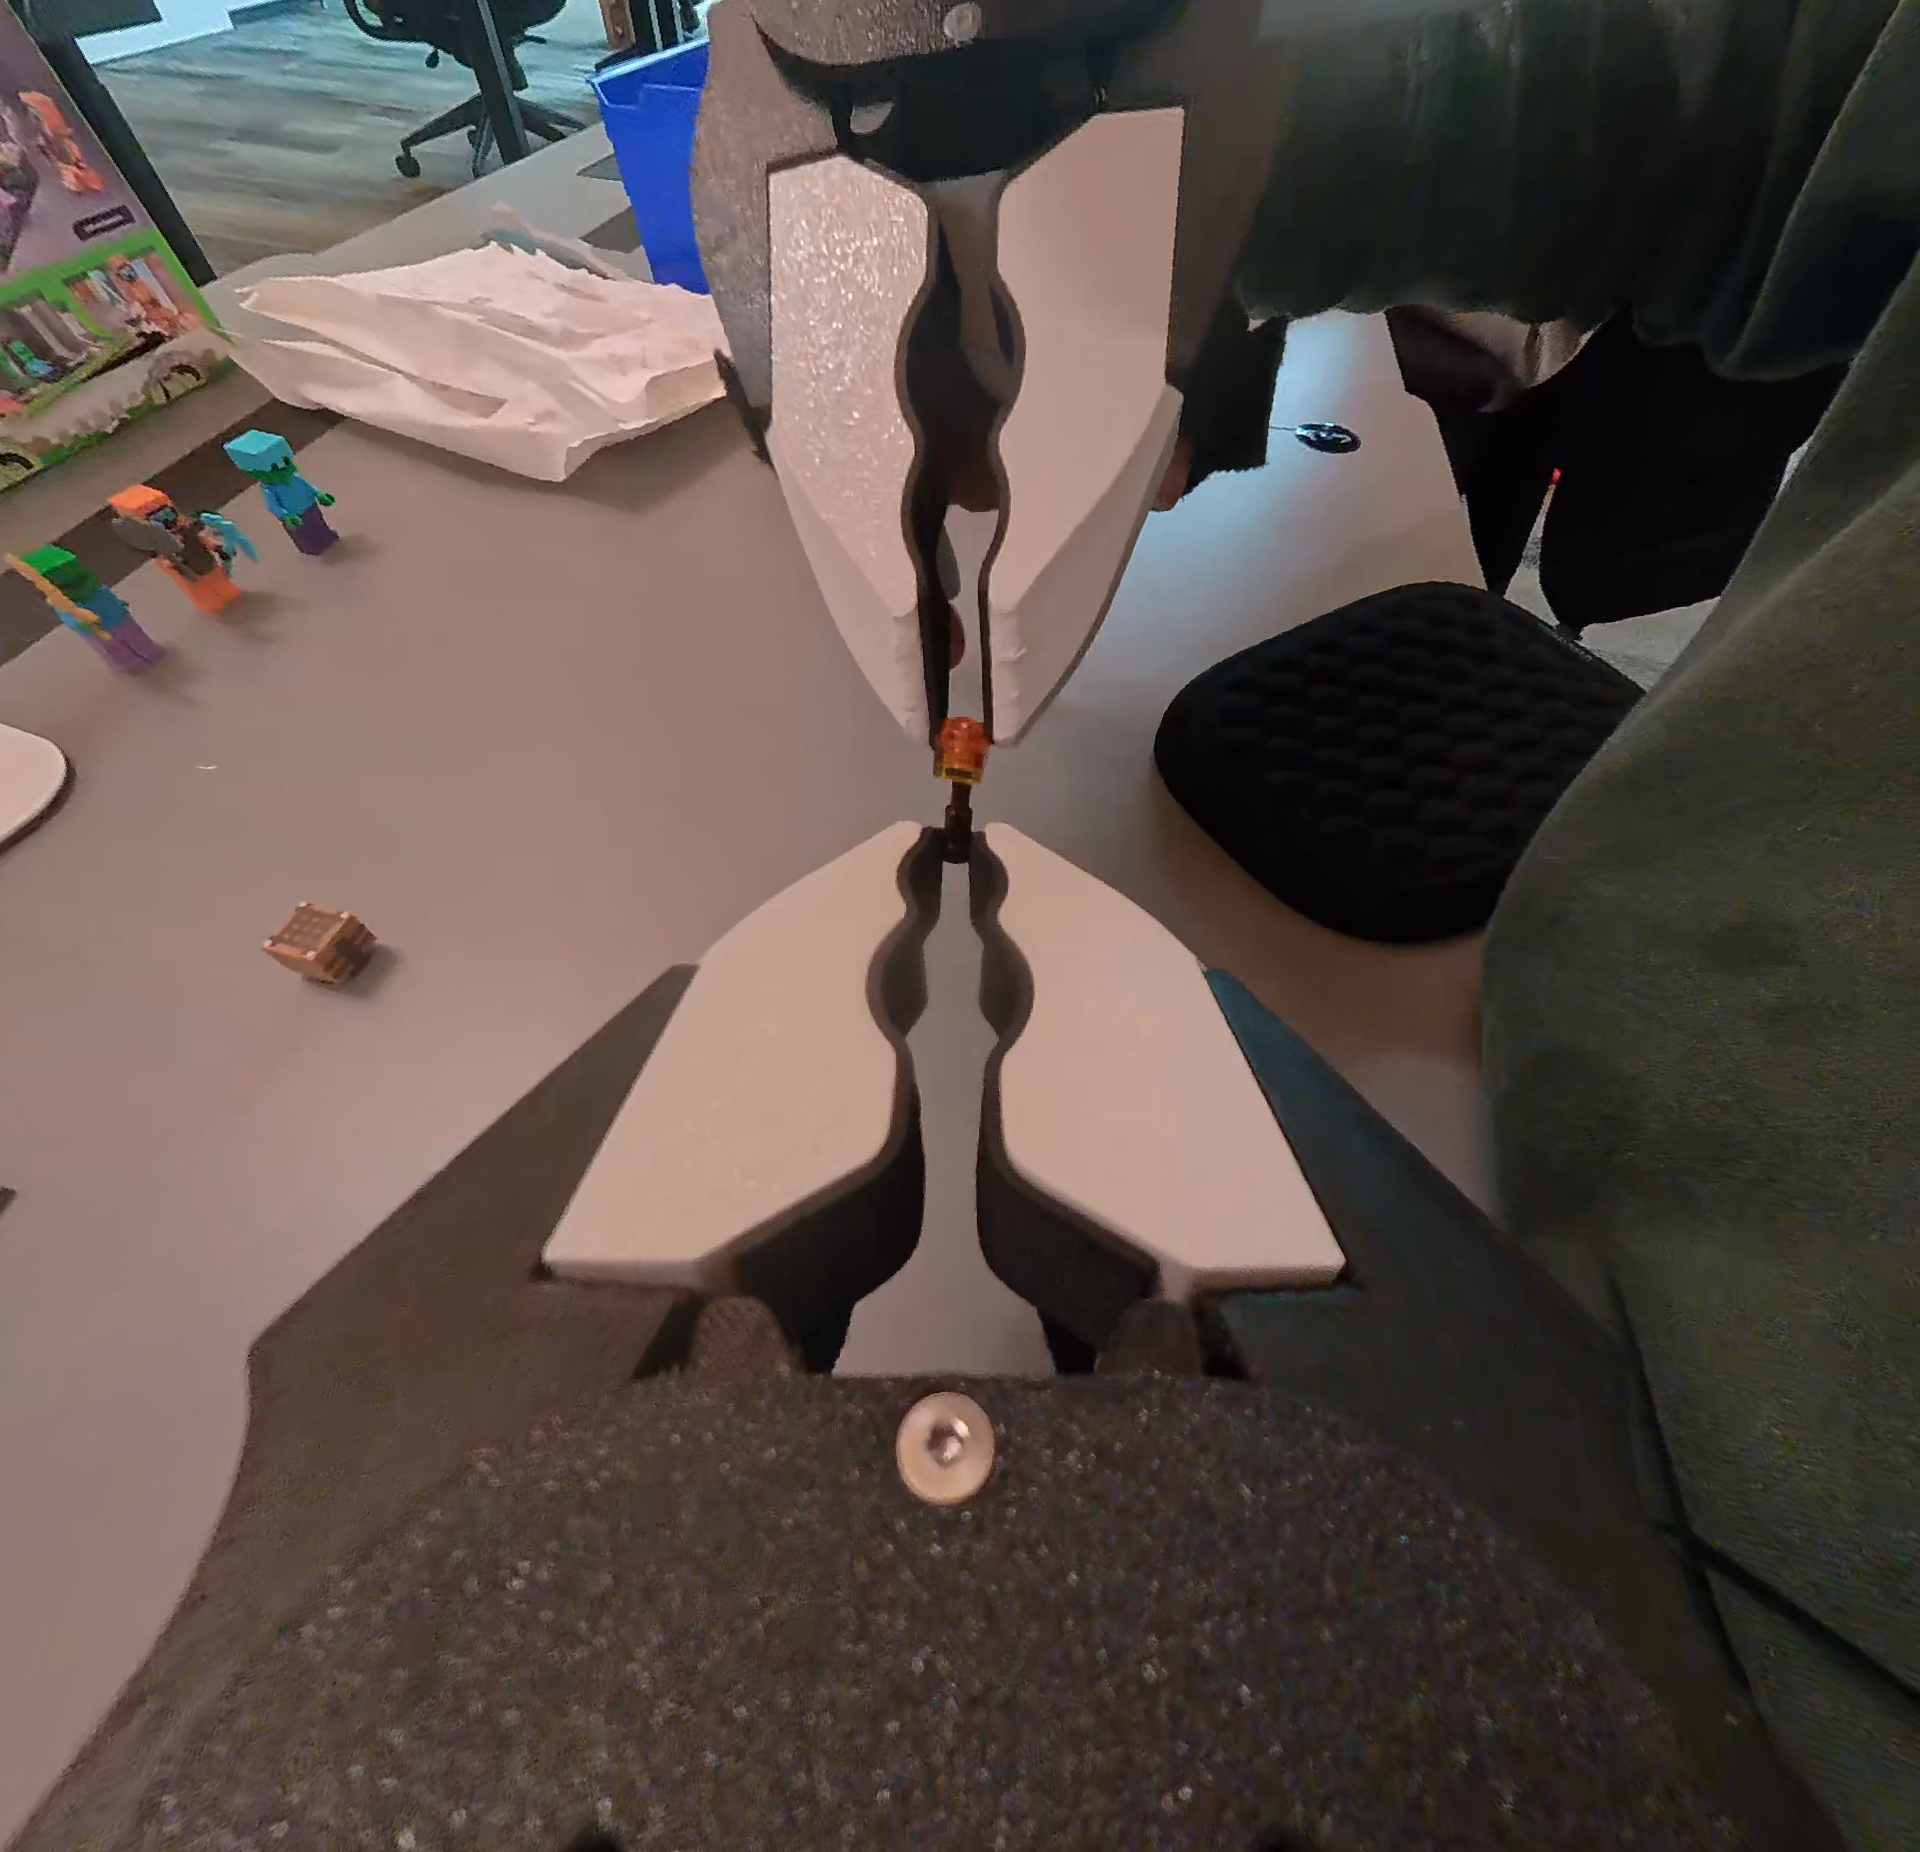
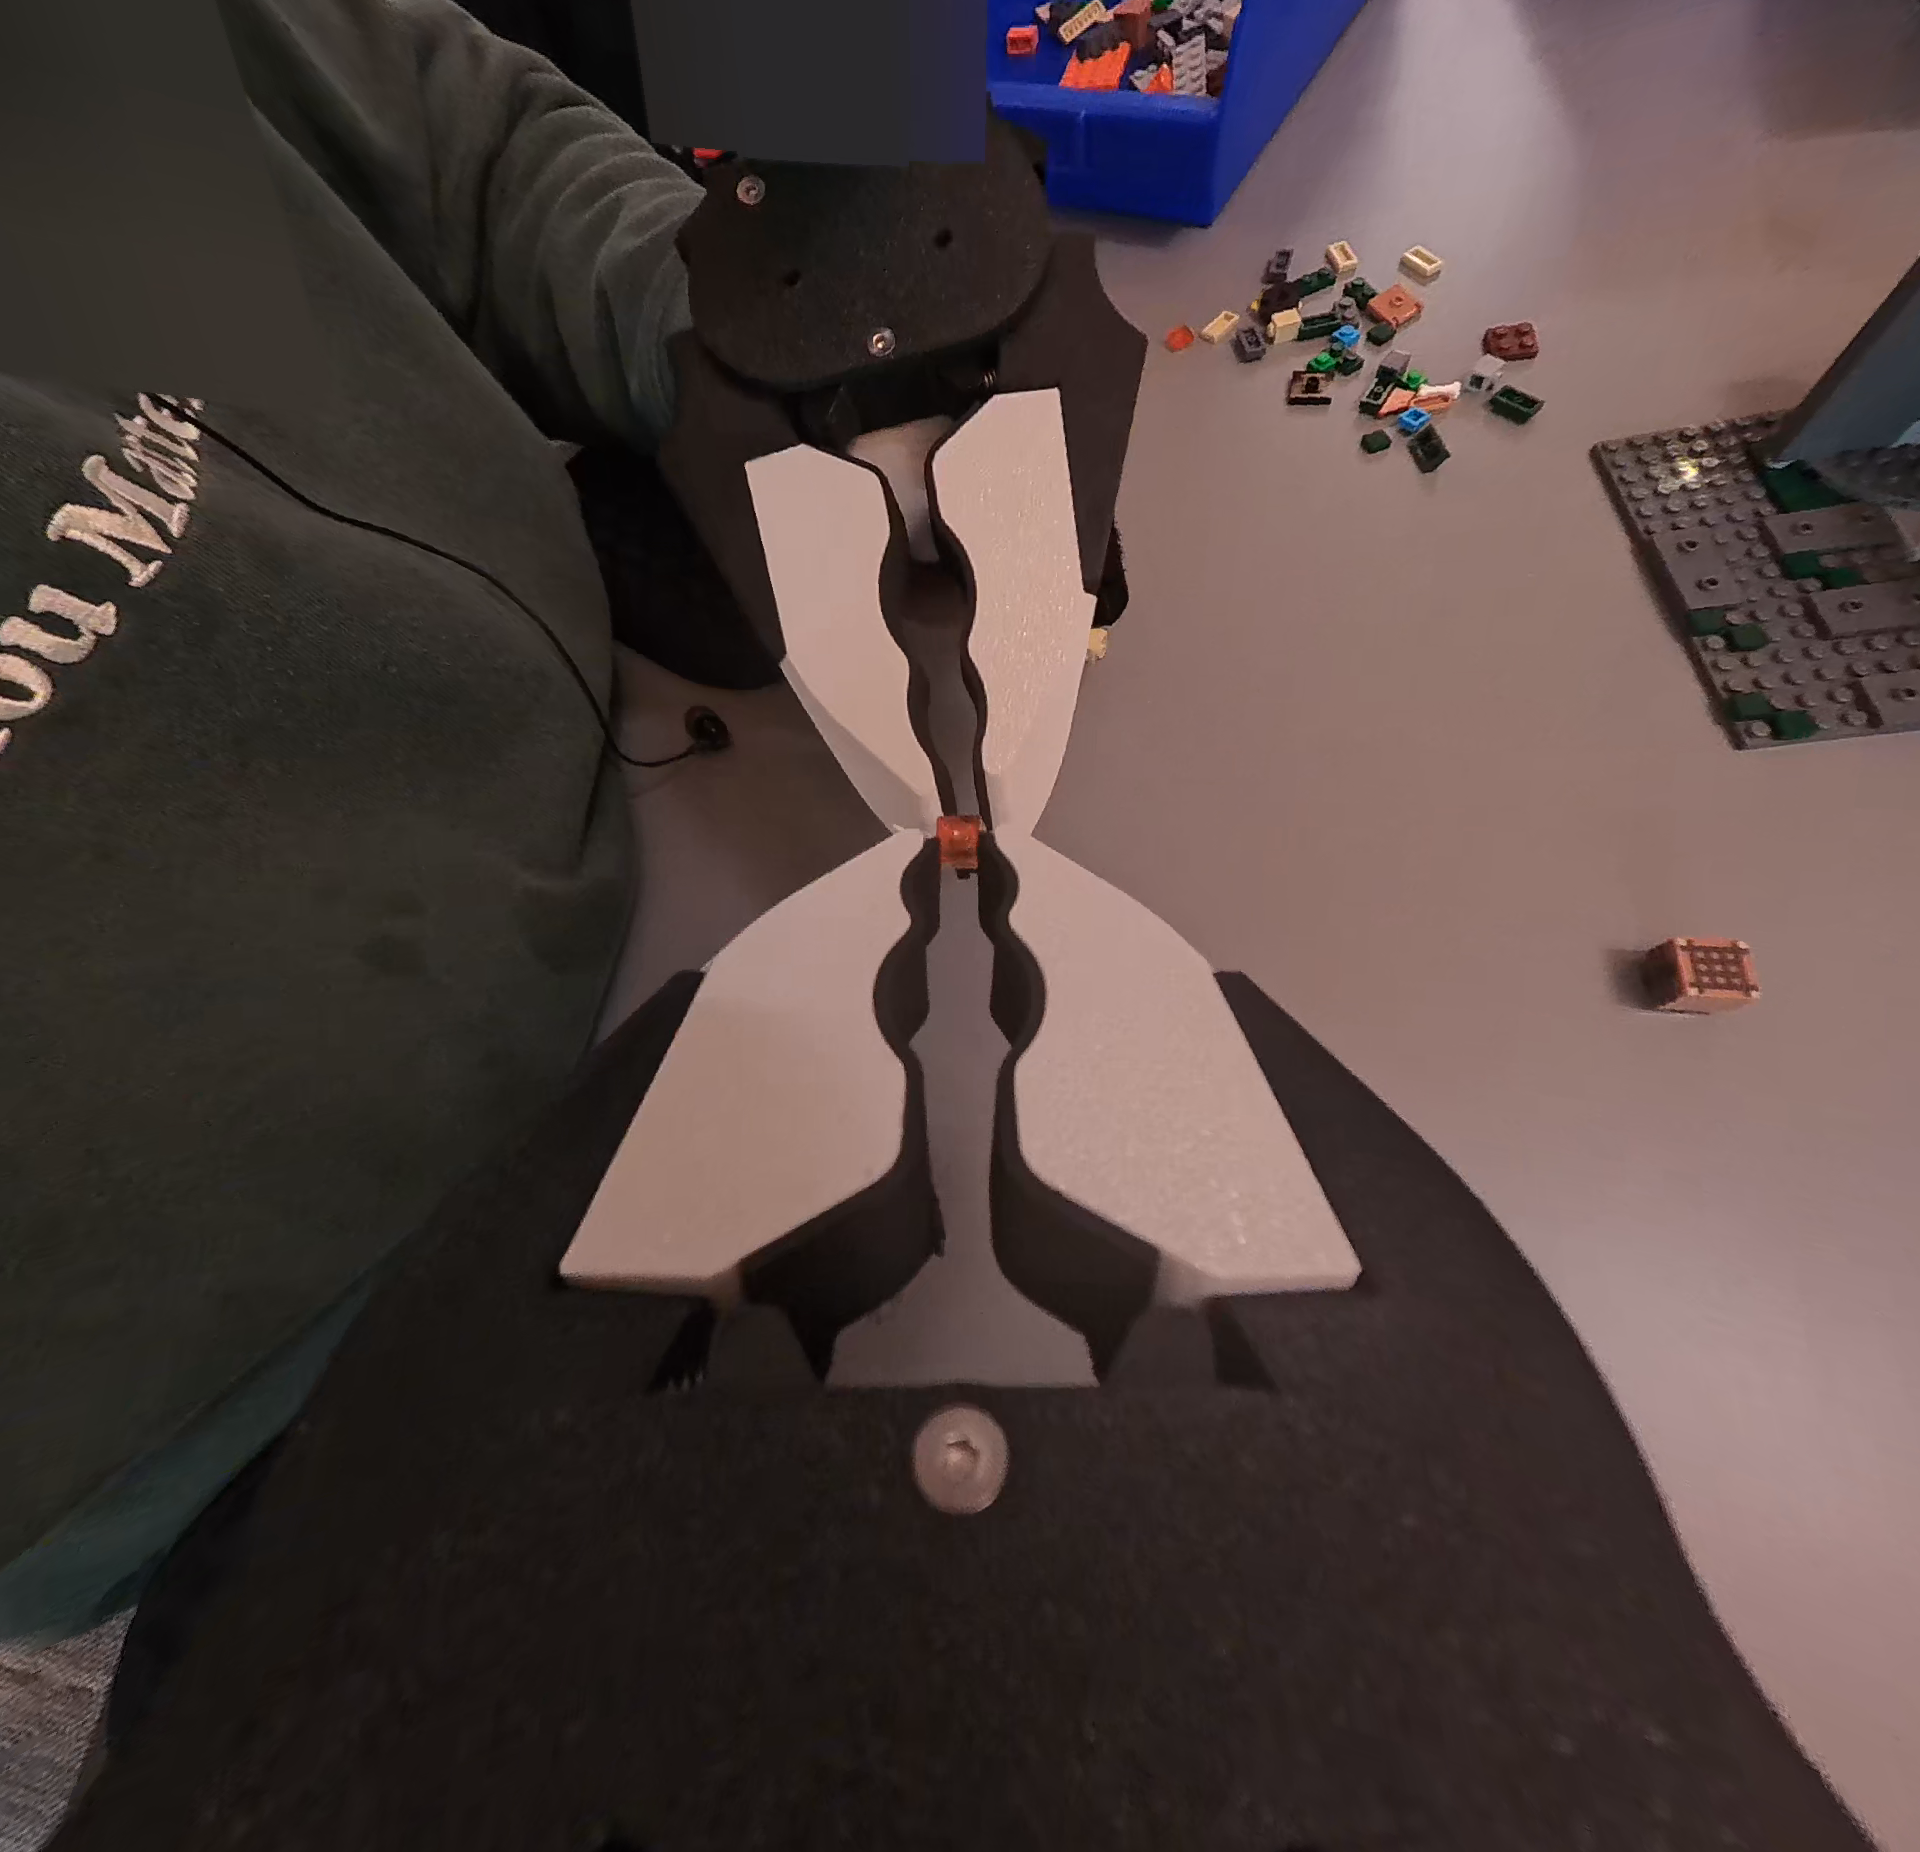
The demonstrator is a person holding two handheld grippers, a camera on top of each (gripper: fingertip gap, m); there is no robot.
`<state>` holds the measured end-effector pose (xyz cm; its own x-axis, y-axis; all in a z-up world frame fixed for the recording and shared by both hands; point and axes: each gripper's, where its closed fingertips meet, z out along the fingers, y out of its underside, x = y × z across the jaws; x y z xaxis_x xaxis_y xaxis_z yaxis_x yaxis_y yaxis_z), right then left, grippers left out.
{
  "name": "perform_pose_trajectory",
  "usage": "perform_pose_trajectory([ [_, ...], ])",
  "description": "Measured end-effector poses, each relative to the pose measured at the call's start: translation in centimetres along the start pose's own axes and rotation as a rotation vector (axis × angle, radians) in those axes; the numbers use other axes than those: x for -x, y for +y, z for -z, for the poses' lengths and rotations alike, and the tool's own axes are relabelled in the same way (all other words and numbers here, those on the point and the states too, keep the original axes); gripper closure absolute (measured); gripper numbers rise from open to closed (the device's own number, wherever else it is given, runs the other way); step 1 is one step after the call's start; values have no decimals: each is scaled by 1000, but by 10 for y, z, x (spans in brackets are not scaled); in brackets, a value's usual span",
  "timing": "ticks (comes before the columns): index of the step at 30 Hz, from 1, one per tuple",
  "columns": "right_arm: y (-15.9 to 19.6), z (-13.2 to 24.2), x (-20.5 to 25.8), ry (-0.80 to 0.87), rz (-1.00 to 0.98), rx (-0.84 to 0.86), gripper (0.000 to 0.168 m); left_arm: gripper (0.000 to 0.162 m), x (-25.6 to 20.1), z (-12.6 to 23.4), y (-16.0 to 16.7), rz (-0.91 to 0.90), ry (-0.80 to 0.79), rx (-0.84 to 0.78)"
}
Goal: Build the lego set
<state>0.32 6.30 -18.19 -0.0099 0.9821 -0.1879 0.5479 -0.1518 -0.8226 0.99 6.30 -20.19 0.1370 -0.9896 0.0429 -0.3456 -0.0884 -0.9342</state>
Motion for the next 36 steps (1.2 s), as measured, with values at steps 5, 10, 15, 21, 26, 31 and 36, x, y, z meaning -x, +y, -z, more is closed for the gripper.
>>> perform_pose_trajectory([
  [5, 0, 2, 1, -17, -25, -35, 162, 157, -1, 2, -2, 33, 23, -24],
  [10, -5, 5, 2, -38, -75, -140, 162, 157, -3, 5, -9, 104, 65, -82],
  [15, -15, 8, 0, -34, -123, -277, 162, 157, -2, 9, -16, 217, 129, -148],
  [21, -24, 12, -6, -54, -219, -394, 162, 157, 3, 14, -24, 384, 199, -226],
  [26, -22, 9, -8, -60, -250, -368, 162, 157, 3, 13, -21, 368, 185, -202],
  [31, -14, 4, -9, -80, -298, -282, 162, 157, 2, 8, -12, 363, 177, -138],
  [36, -7, 0, -10, -104, -359, -213, 161, 157, 0, 6, -5, 384, 187, -102],
])
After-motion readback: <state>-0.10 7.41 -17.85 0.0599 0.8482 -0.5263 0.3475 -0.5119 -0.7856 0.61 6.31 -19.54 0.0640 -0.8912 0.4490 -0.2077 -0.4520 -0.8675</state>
